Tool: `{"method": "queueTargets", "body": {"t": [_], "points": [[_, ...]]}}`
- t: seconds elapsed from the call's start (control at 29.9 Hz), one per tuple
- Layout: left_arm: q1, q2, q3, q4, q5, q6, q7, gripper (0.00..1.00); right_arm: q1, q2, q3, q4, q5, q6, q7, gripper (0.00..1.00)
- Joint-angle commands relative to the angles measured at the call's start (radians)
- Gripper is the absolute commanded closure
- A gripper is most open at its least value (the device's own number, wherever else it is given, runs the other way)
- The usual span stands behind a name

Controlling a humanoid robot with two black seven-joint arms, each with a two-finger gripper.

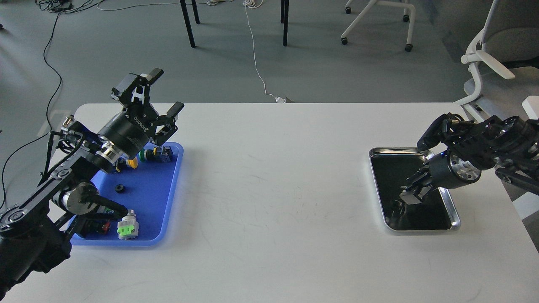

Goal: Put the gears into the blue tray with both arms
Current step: 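Lift the gear and carry it toward the table center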

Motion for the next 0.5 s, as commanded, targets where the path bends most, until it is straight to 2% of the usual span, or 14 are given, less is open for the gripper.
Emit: {"method": "queueTargets", "body": {"t": [0.0,0.23,0.47], "points": [[0.000,-0.001,0.000,0.000,0.000,0.000,0.000,0.02,0.051,0.019,0.001,0.002,0.063,0.000,0.000,0.76],[-0.003,-0.005,0.000,-0.002,-0.002,0.000,0.000,0.02,0.119,0.175,-0.009,-0.017,0.185,0.000,0.000,0.76],[-0.001,0.001,-0.002,-0.002,-0.001,0.000,0.000,0.02,0.111,0.371,-0.009,-0.161,0.221,0.000,0.000,0.76]]}}
